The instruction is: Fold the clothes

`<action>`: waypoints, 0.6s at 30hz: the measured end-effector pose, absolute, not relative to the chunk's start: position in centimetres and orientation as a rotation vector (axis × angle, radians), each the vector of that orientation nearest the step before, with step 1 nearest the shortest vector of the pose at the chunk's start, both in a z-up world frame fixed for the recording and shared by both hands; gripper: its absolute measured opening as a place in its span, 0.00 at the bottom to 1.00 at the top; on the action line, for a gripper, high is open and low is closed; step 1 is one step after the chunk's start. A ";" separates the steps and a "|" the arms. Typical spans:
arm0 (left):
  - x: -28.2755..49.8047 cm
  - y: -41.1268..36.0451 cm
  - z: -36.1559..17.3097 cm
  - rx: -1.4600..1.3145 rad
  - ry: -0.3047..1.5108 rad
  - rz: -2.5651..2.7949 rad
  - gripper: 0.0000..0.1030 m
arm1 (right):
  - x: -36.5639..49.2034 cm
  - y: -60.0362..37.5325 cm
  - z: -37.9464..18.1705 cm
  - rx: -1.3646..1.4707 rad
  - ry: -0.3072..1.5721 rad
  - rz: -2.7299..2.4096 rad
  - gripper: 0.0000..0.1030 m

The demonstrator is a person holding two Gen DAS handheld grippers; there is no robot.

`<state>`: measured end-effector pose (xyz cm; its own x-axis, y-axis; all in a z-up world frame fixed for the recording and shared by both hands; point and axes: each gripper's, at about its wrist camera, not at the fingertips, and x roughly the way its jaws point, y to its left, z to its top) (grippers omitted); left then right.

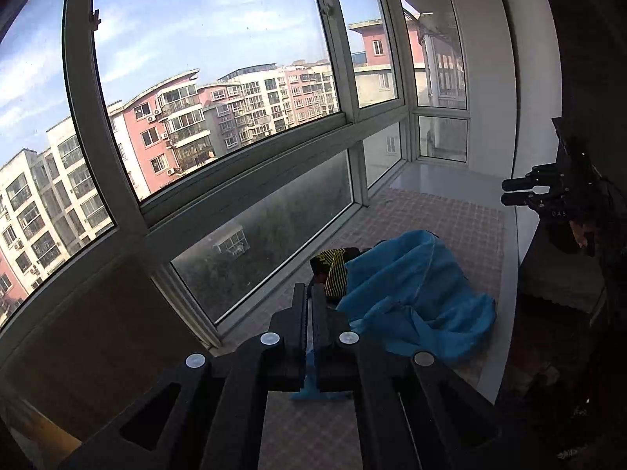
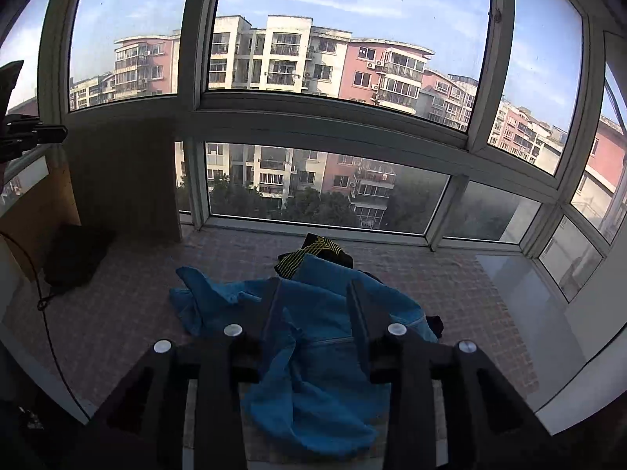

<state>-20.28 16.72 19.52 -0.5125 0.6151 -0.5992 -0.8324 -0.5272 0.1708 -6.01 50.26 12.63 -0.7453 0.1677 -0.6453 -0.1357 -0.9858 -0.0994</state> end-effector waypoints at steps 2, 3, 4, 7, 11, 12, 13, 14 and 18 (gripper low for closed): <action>-19.9 18.1 11.5 -0.731 0.644 1.990 0.16 | -5.8 51.3 3.8 -1.236 0.047 2.707 0.43; -19.8 18.9 7.6 -0.798 0.681 1.933 0.18 | -5.3 51.5 -0.3 -1.318 0.088 2.664 0.43; -19.8 19.8 3.7 -0.865 0.714 1.877 0.18 | -5.1 51.4 -3.6 -1.386 0.131 2.640 0.43; -22.0 22.3 -4.4 -1.069 0.726 1.782 0.18 | -5.1 51.0 -9.8 -1.501 0.217 2.609 0.43; -25.8 24.4 -7.4 -1.122 0.720 1.787 0.24 | -6.7 50.9 -12.4 -1.533 0.180 2.568 0.43; -26.8 24.9 -7.5 -1.121 0.724 1.795 0.32 | -7.2 51.0 -12.5 -1.537 0.168 2.557 0.43; -28.1 25.1 -7.3 -1.118 0.724 1.794 0.36 | -7.6 51.1 -12.0 -1.534 0.168 2.552 0.43; -29.3 25.6 -7.4 -1.118 0.730 1.779 0.43 | -8.1 51.3 -11.6 -1.531 0.173 2.549 0.43; -33.6 28.2 -9.0 -1.142 0.796 1.677 0.56 | -10.4 52.3 -11.4 -1.528 0.255 2.554 0.46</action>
<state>-33.63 28.17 -8.99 -0.1400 0.3304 -0.9334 -0.9322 -0.3617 0.0118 -10.40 52.32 -11.39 -0.4677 0.0448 -0.8827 -0.2185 -0.9736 0.0664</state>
